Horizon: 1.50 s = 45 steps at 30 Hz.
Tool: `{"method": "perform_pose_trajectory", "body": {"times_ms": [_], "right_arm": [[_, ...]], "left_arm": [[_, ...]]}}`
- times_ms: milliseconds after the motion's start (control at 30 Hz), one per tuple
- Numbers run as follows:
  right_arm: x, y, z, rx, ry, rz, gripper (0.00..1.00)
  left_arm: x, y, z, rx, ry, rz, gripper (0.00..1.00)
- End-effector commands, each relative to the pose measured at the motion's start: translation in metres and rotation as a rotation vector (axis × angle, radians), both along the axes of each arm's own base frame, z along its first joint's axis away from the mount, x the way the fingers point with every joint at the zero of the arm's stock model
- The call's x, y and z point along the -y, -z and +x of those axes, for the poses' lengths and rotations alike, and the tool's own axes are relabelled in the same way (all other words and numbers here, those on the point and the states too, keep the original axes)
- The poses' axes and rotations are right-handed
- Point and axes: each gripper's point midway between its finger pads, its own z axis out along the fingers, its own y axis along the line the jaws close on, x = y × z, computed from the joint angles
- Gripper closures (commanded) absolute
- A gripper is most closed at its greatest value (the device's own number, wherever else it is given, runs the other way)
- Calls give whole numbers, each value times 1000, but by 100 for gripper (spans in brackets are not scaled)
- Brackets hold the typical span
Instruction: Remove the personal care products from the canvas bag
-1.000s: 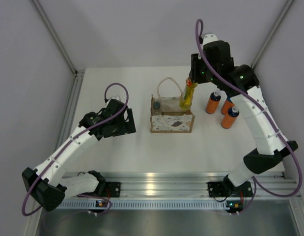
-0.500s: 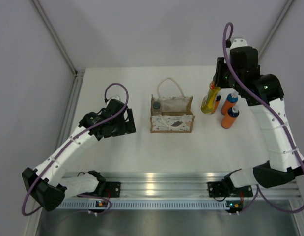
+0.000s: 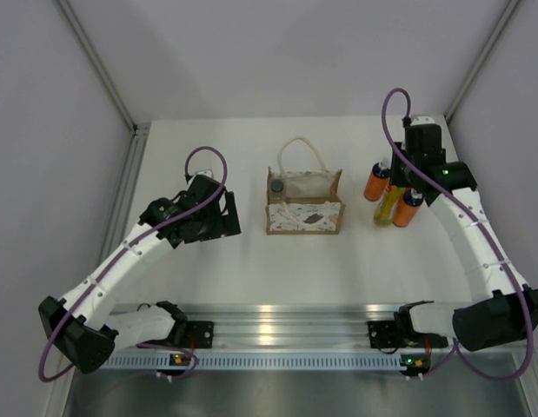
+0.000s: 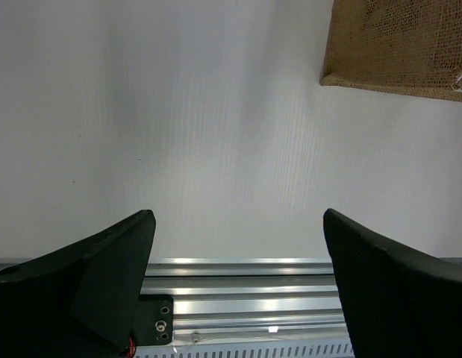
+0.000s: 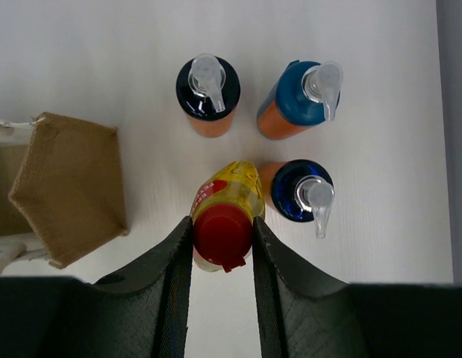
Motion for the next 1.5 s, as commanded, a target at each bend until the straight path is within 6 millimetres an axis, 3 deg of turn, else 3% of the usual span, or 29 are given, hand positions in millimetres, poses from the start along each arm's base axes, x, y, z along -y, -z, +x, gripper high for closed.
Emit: {"method": "perform_pose_trajectory", "body": {"times_ms": [0, 300, 433, 533, 633, 900, 1000, 1033, 1133, 1233, 1467], "right_arm": [[1, -63, 35, 314, -7, 59, 100], [6, -7, 43, 255, -21, 51, 100], [6, 6, 41, 225, -27, 51, 98], [6, 10, 40, 211, -32, 47, 55], [5, 4, 37, 218, -40, 53, 38], [-8, -45, 19, 297, -59, 157, 30], [-23, -61, 4, 330, -114, 230, 18], [-27, -68, -4, 348, -132, 246, 8], [-36, -69, -22, 348, -154, 311, 1], [-42, -61, -40, 327, -161, 365, 0], [-48, -40, -70, 276, -166, 439, 1]], "left_arm": [[1, -11, -1, 29, 3, -28, 1], [6, -20, -1, 41, 21, -53, 1], [9, -27, 1, 51, 39, -65, 1], [12, -32, 4, 60, 53, -63, 1], [18, -43, 11, 78, 70, -72, 1], [39, -81, 44, 154, 115, -67, 1], [50, -96, 58, 191, 126, -56, 1], [56, -100, 61, 198, 140, -56, 2], [70, -109, 72, 219, 158, -45, 2], [82, -112, 82, 236, 161, -22, 3], [106, -98, 101, 195, 98, -50, 7]]}}
